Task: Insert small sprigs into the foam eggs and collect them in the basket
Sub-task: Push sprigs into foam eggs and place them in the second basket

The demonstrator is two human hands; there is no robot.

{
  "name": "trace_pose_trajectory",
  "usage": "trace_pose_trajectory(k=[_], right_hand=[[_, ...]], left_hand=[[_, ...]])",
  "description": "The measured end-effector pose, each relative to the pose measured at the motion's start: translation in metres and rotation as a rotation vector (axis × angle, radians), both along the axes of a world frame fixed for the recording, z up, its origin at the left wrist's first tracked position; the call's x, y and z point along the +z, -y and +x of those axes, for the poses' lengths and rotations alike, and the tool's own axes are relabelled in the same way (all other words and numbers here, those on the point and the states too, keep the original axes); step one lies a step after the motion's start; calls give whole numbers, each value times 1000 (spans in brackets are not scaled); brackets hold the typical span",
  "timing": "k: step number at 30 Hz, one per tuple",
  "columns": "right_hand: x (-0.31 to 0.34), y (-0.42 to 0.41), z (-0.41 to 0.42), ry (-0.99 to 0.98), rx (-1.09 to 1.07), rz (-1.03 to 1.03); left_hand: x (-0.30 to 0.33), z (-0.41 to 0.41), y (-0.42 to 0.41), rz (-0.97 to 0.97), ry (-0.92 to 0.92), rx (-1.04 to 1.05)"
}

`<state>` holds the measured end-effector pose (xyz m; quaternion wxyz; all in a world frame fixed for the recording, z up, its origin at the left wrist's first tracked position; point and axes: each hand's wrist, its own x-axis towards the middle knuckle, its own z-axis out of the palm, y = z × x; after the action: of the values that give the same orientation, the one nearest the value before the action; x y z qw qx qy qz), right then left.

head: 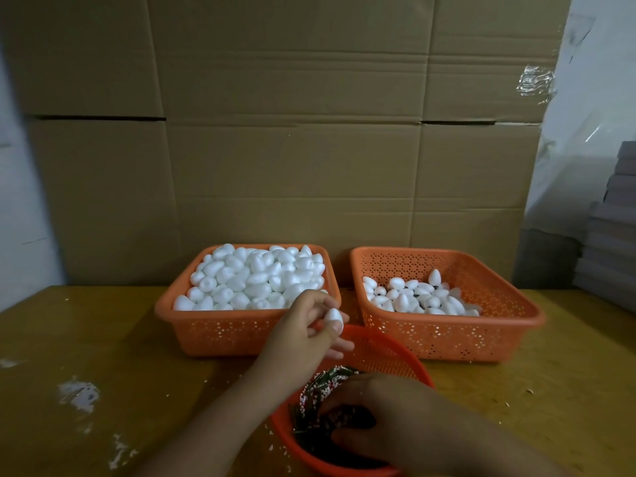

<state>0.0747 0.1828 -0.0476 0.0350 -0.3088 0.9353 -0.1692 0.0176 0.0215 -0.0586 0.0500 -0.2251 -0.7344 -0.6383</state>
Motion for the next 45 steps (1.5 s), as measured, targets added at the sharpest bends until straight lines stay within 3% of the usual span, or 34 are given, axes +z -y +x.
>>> trace_pose_trajectory(k=[9, 28, 45], right_hand=[[-4, 0, -1, -13, -18, 1], [-5, 0, 1, 16, -55, -11], [-4, 1, 1, 3, -61, 11]], left_hand=[[4, 2, 2, -40, -38, 18], [4, 2, 3, 143, 48, 21], [-1, -1, -2, 20, -31, 42]])
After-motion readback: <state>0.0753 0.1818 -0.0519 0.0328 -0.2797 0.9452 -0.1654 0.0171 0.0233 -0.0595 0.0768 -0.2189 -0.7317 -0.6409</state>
